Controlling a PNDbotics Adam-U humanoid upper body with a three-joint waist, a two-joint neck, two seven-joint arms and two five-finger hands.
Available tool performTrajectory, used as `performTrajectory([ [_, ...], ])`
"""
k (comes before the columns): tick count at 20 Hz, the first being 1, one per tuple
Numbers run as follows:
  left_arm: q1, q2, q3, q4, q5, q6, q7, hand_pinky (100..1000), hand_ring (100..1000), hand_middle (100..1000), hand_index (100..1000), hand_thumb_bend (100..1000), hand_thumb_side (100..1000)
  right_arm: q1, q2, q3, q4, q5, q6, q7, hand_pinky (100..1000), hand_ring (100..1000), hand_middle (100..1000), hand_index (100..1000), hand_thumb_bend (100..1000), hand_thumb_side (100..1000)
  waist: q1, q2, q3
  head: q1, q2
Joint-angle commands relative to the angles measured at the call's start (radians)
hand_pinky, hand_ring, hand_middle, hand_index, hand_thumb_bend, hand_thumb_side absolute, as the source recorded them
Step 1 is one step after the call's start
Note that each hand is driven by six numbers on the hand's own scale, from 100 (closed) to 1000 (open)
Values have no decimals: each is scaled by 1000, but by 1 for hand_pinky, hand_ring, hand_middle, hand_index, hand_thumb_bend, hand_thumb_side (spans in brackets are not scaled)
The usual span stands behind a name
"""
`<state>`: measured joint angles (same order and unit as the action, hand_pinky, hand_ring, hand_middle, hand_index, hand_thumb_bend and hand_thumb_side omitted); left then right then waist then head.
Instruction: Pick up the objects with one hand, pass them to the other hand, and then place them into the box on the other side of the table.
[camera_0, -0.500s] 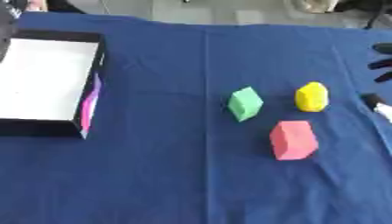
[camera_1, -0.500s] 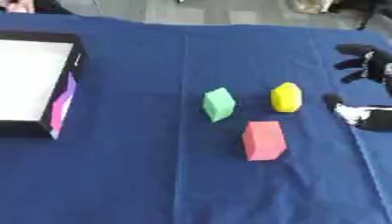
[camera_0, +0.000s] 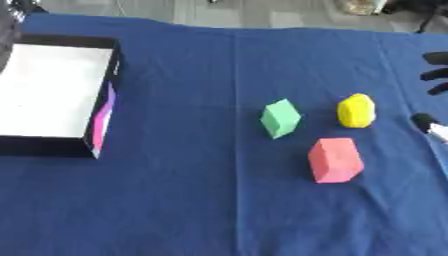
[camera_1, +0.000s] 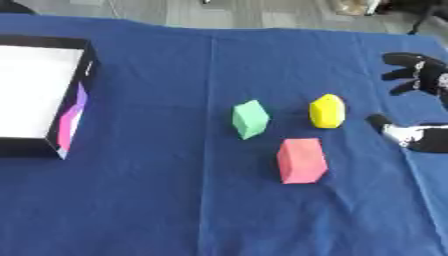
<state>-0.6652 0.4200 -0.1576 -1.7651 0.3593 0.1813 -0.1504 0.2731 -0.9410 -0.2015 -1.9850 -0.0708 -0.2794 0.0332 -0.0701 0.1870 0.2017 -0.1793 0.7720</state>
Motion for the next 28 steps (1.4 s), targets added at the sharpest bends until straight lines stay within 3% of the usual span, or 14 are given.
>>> performTrajectory([
  [1, -10, 14, 5, -12, -1, -1, -3, 1000, 993, 894, 723, 100, 614, -9, -55, -8, -15, 30, -12, 29, 732, 843, 935, 934, 424, 266, 0, -31, 0, -8, -2],
  [8, -16, 8, 0, -12, 0, 1, -10, 1000, 998, 894, 720, 100, 612, -77, -123, 46, -15, 112, -23, 129, 784, 860, 943, 939, 522, 284, -1, -30, 12, -52, -2],
  [14, -25, 4, -3, -13, -1, 3, -14, 1000, 991, 897, 723, 100, 618, -140, -155, 92, -15, 162, -7, 218, 806, 857, 935, 927, 502, 269, -5, -23, 29, -81, -2],
  [28, -31, 3, -7, -14, -17, 16, -19, 1000, 992, 892, 715, 100, 618, -177, -159, 149, -15, 228, 65, 361, 788, 822, 907, 909, 546, 440, -15, -11, 44, -102, -2],
])
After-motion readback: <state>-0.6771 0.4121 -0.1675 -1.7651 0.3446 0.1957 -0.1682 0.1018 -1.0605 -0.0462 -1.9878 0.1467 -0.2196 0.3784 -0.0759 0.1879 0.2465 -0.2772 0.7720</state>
